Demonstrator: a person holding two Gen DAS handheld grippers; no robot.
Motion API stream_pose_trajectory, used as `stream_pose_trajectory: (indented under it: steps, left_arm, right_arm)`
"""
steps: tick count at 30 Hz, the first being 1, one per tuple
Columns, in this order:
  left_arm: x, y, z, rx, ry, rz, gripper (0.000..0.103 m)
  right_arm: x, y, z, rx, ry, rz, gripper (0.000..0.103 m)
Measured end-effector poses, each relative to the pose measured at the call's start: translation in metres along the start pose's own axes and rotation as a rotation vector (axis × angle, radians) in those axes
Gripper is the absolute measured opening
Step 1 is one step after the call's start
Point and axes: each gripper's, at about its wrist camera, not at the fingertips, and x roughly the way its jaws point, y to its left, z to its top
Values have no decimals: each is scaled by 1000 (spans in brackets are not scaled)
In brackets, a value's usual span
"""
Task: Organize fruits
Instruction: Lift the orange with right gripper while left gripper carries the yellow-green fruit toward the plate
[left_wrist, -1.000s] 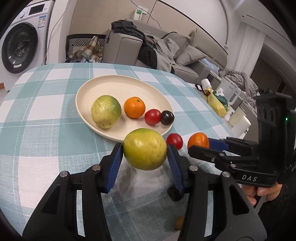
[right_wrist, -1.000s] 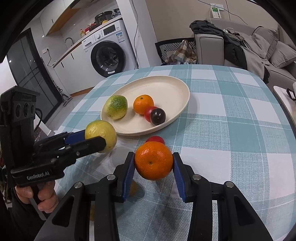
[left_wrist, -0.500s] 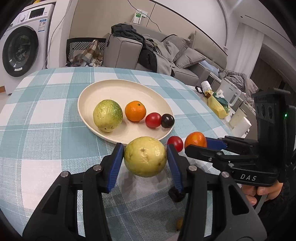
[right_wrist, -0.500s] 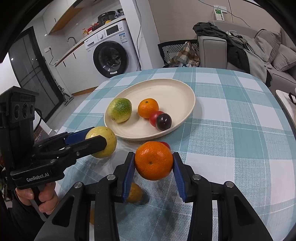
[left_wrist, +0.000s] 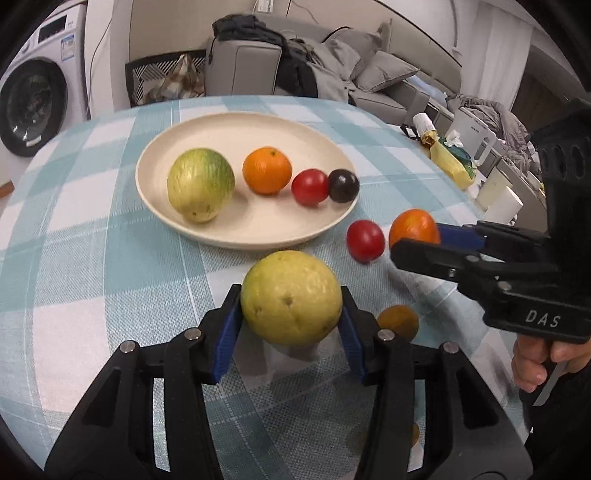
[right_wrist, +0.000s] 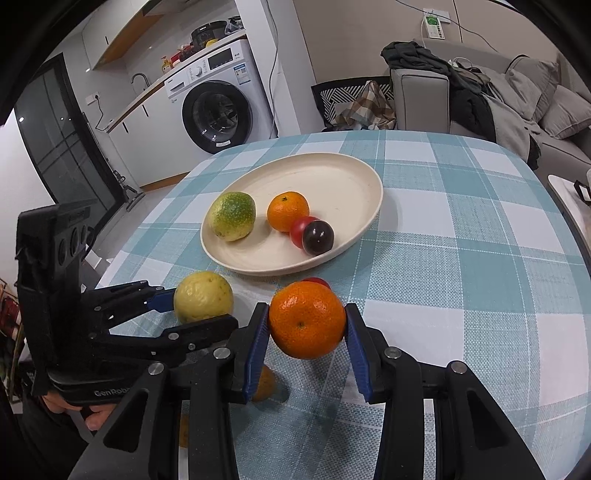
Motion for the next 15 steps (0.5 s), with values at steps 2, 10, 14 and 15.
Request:
stream_pose_trajectory:
  steps: [2, 10, 14, 15]
  left_arm:
    - [-1, 0, -1, -3, -6, -2, 46]
    - [-25, 12, 7, -54, -125, -8, 46]
    - [-34, 18, 12, -74, -169, 7, 46]
    - [-35, 19, 13, -77, -177, 16, 46]
  right_arm:
    - [0, 0, 0, -1, 0, -1, 41]
    - [3, 3, 6, -8, -3, 4, 41]
    - [7, 7, 15, -17, -4, 13, 41]
    - [9, 8, 17, -17, -3, 18, 41]
